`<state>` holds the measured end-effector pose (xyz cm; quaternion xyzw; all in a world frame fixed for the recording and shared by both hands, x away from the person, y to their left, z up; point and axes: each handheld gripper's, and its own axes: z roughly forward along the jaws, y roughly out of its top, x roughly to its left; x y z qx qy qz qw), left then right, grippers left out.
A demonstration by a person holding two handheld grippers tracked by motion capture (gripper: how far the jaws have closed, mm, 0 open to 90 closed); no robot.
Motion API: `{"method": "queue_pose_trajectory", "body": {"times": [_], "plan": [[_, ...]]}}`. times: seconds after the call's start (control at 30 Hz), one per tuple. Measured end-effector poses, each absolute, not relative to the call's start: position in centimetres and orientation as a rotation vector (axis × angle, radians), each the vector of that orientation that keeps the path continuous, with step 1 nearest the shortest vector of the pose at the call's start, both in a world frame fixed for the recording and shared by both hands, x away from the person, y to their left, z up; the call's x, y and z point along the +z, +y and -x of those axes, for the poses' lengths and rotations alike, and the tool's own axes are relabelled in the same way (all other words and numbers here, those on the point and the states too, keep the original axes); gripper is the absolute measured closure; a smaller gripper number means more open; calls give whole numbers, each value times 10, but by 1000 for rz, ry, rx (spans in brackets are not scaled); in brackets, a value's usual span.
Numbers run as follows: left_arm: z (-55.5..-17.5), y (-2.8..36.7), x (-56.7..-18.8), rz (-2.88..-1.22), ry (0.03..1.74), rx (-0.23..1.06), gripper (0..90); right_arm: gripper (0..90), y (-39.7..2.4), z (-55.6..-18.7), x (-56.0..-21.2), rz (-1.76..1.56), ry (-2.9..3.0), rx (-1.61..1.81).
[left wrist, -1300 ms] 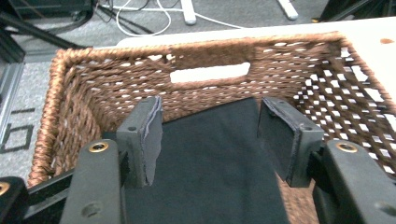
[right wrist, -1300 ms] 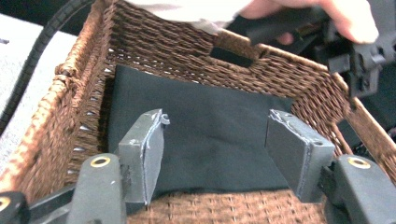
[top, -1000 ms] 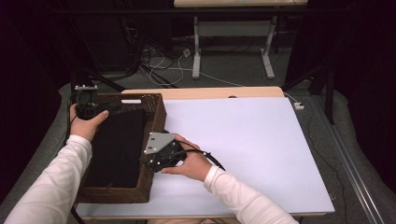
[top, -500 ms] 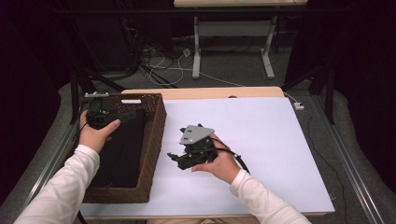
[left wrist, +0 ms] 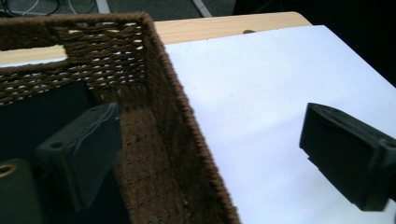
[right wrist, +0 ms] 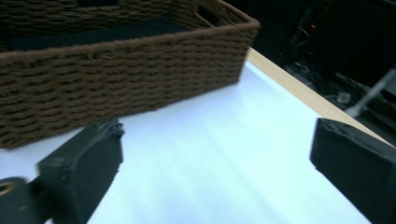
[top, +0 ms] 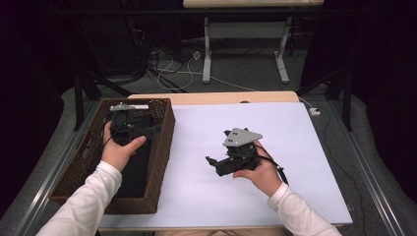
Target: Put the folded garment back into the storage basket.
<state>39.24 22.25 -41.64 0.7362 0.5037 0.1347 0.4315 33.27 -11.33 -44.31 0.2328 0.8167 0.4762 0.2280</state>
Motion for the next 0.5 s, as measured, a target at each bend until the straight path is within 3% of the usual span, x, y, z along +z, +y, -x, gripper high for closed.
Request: {"method": "queue_pose_trajectory", "body": {"times": [0.13, 0.5], "plan": [[-387, 210, -415, -1853, 1229, 330, 3, 0, -131, -332, -443, -688, 2227, 1296], [-361, 175, -422, -1870, 1144, 291, 3, 0, -179, -323, -455, -830, 2145, 1268]]}}
